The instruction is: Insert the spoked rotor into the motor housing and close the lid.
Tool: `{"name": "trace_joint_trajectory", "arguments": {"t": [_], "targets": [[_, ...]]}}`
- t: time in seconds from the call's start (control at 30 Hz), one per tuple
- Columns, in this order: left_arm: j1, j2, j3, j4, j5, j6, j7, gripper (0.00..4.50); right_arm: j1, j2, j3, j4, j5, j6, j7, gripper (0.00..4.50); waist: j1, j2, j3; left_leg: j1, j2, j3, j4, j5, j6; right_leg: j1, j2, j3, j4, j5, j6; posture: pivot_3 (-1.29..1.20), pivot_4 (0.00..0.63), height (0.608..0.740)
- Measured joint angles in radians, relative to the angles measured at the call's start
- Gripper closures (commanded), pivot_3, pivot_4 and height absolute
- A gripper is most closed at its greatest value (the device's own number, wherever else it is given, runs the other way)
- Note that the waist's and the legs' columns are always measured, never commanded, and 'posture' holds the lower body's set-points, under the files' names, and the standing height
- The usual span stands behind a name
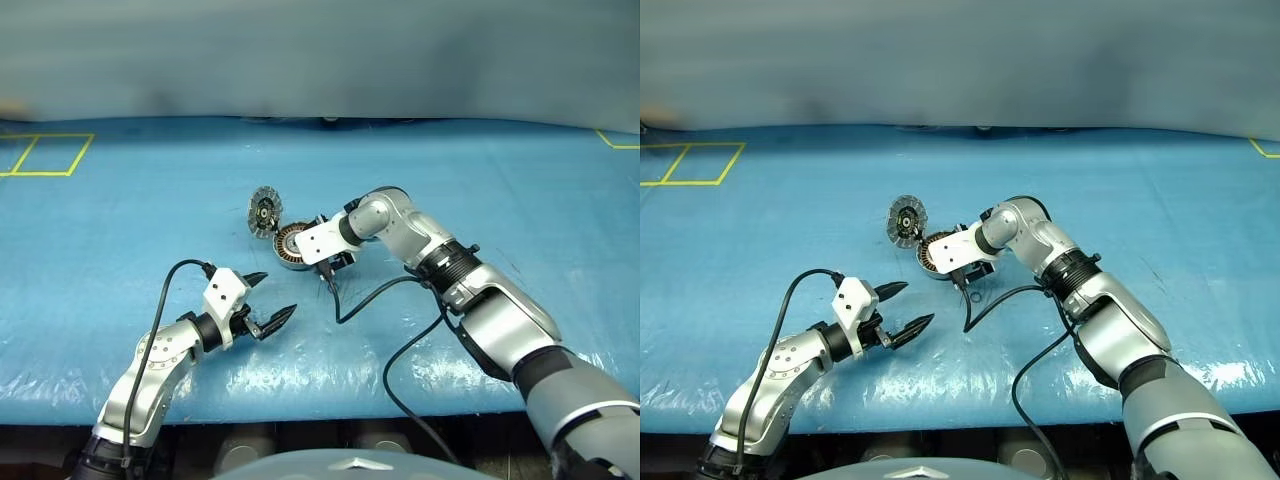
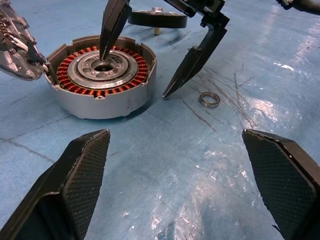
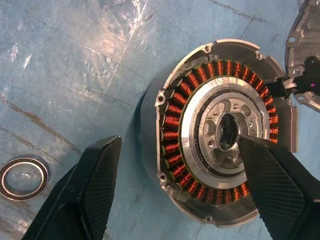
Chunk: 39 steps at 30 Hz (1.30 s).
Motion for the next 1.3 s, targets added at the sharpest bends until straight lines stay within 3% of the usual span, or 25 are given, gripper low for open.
{"name": "trace_joint_trajectory", "arguments": {"t": [0.1, 0.2, 0.33, 0.53, 0.83, 1.07, 1.3], "targets": [[0.003, 0.000, 0.000, 0.000, 0.000, 0.000, 0.005, 0.01, -0.004, 0.031, 0.000, 0.045, -0.002, -0.009, 0.002, 0.61, -0.001, 0.000, 0.000, 0.000, 0.000, 0.001, 0.000, 0.000, 0.000, -0.002, 0.000, 0.001, 0.003, 0.000, 0.000, 0.00, 0.150, 0.740], [0.003, 0.000, 0.000, 0.000, 0.000, 0.000, 0.008, 0.00, -0.025, 0.052, -0.001, 0.099, -0.007, -0.020, 0.008, 1.22, -0.002, 0.000, 0.000, 0.000, 0.000, 0.001, 0.000, 0.001, -0.002, -0.003, 0.000, 0.001, 0.005, 0.000, 0.000, 0.00, 0.150, 0.740], [0.006, 0.004, 0.000, 0.000, 0.000, 0.000, 0.012, 0.00, -0.039, 0.065, -0.009, 0.136, -0.026, -0.036, -0.020, 2.43, -0.001, 0.000, 0.000, 0.002, 0.000, 0.001, 0.000, 0.002, -0.003, -0.003, 0.001, 0.001, 0.007, 0.001, -0.002, 0.00, 0.150, 0.740], [0.032, 0.013, 0.015, -0.003, 0.001, 0.000, 0.021, 0.00, 0.066, 0.046, -0.044, -0.047, -0.035, 0.078, -0.051, 2.43, 0.000, 0.000, 0.000, 0.001, 0.001, 0.000, 0.000, 0.002, -0.003, -0.004, 0.001, 0.001, 0.008, 0.001, -0.003, 0.00, 0.150, 0.740], [0.061, 0.025, 0.046, -0.006, 0.009, -0.002, 0.034, 0.00, 0.384, 0.057, -0.043, -0.656, -0.107, 0.569, -0.025, 2.43, 0.001, 0.000, 0.000, 0.001, 0.001, 0.001, -0.001, 0.001, -0.002, -0.005, 0.001, 0.001, 0.007, 0.001, -0.003, 0.00, 0.150, 0.740], [0.066, 0.027, 0.058, -0.011, 0.013, -0.002, 0.035, 0.00, 0.488, 0.123, -0.010, -0.877, -0.144, 0.947, -0.030, 2.43, 0.001, 0.000, 0.000, 0.002, 0.001, -0.002, -0.001, 0.001, -0.002, -0.003, 0.001, 0.000, 0.008, 0.002, -0.004, 0.00, 0.150, 0.740], [0.113, 0.027, 0.058, -0.038, 0.019, 0.002, 0.035, 0.00, 0.538, 0.212, 0.006, -0.995, -0.148, 1.275, -0.141, 2.43, 0.002, 0.000, 0.000, 0.002, 0.001, -0.002, -0.001, 0.001, -0.002, -0.005, 0.001, 0.000, 0.007, 0.002, -0.005, 0.00, 0.150, 0.740]]}}
